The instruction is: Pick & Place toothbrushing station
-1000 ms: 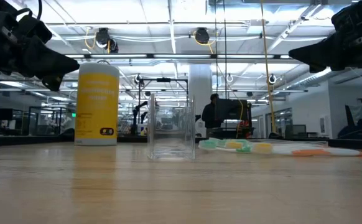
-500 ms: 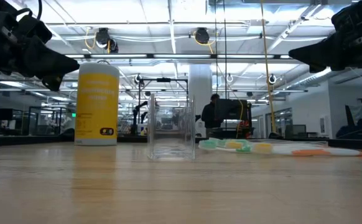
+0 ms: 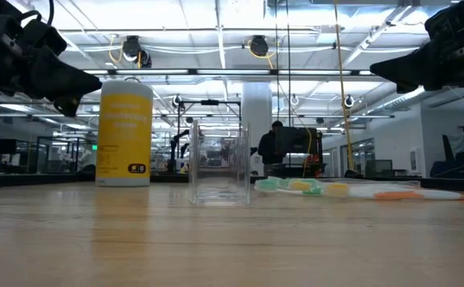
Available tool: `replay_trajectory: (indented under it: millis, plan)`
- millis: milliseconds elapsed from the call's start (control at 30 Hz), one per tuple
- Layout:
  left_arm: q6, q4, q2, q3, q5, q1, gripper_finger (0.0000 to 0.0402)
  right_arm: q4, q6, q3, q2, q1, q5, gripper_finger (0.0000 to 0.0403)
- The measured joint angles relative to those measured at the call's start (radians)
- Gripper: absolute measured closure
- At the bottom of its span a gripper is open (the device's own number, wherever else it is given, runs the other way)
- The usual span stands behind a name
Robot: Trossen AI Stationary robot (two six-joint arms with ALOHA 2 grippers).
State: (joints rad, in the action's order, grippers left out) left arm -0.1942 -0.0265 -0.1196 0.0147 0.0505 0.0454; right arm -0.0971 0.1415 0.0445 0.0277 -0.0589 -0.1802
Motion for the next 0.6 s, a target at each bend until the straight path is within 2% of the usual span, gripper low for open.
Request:
replay_trajectory:
  millis: [233, 467, 600]
  plan:
    - [0.0, 0.0, 0.0, 0.0, 0.0, 0.0, 0.0353, -0.055, -0.149, 0.0, 0.0, 0.0, 0.001, 0.0403]
    - [0.0, 0.0, 0.0, 0.0, 0.0, 0.0, 0.0353, -0.129, -0.467, 0.0, 0.0, 0.0, -0.003, 0.0403]
    - [0.0, 0.0, 0.0, 0.0, 0.0, 0.0, 0.0353, -0.196, -0.515, 0.0, 0.0, 0.0, -0.003, 0.0403]
